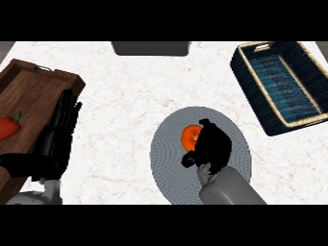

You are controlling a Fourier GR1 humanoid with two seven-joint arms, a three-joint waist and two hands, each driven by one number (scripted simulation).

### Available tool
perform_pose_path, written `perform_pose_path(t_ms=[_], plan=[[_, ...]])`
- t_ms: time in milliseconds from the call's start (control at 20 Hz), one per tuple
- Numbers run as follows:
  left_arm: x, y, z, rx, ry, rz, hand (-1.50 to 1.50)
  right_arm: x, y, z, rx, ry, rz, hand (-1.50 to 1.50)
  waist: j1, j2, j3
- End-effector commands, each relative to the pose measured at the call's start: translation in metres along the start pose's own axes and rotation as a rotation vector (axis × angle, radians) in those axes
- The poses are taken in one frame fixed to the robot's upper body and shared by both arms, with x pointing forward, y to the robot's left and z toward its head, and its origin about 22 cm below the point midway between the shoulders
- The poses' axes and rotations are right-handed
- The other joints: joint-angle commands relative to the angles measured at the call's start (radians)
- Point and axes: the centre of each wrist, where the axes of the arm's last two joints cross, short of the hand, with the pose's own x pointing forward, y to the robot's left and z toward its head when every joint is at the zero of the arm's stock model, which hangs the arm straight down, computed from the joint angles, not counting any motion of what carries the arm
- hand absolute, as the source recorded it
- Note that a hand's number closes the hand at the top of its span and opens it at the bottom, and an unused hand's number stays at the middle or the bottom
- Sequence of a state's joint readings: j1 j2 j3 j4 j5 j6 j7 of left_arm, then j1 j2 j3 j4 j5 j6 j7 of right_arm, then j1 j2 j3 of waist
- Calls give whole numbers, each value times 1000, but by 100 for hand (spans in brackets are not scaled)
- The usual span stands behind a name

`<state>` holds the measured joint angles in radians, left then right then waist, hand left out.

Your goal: Pick the squash from the placemat and place it in the basket

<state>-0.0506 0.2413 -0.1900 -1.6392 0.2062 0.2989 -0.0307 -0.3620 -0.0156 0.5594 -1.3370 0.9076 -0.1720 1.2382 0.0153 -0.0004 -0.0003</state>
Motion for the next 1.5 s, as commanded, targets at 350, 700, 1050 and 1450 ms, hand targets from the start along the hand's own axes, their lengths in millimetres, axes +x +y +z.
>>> perform_pose_path(t_ms=[350, 700, 1050, 1450], plan=[[2, 9, 7, -4, -3, -4, 0, 24, 8, 3, -2, 124, 88, 150, 0, 0, 0], [10, 4, -3, -24, -18, 6, 0, 49, -27, -53, -46, 216, 43, 150, 19, 14, 0], [9, -13, 0, -97, -47, 18, 0, 30, -102, -135, -223, 453, -66, 150, 99, 59, -1], [10, -21, -5, -124, -42, 10, 0, 67, -165, -145, -507, 412, -251, 150, 134, 56, -1]])
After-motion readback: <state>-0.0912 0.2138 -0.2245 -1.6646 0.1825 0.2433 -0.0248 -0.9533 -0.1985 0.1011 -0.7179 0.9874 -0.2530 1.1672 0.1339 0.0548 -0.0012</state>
